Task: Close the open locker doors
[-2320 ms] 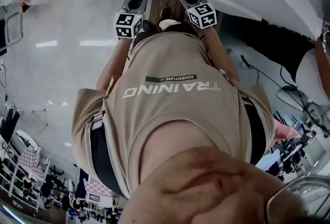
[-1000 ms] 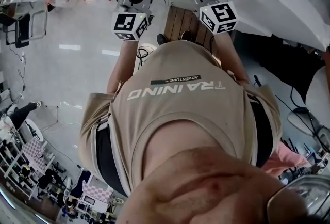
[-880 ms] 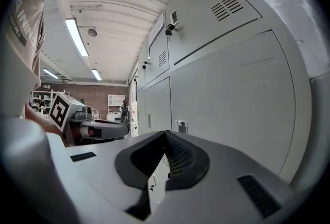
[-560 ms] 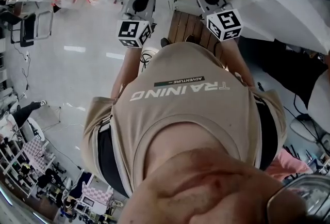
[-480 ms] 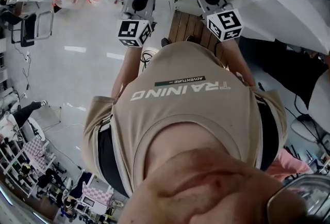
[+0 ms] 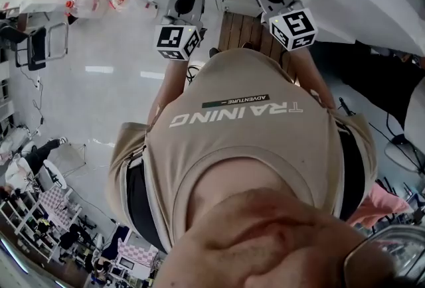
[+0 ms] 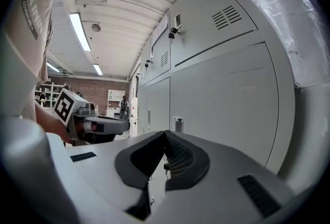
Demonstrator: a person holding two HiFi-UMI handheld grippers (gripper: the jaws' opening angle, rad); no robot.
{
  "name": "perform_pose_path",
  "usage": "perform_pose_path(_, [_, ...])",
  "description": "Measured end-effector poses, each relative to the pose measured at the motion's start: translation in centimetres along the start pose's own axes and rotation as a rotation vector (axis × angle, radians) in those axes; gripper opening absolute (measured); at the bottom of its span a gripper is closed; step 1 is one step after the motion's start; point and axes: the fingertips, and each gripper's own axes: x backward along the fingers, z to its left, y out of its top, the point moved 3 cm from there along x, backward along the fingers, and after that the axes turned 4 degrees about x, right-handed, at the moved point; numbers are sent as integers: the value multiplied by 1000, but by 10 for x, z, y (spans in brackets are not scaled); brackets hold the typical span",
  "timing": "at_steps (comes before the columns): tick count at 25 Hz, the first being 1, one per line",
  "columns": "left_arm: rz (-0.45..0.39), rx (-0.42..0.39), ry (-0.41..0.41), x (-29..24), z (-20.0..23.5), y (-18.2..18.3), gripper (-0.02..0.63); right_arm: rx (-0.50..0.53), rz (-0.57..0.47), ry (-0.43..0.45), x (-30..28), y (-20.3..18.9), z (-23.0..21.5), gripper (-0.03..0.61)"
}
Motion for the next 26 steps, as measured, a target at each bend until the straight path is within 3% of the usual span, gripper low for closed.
perform_pose_path(18, [42, 16, 60, 20, 26, -13, 0, 2, 0, 24, -15, 4, 12, 14])
perform_pose_path(26, [70, 42, 23, 20, 37, -21, 0, -5, 25, 12, -27, -3, 18, 14])
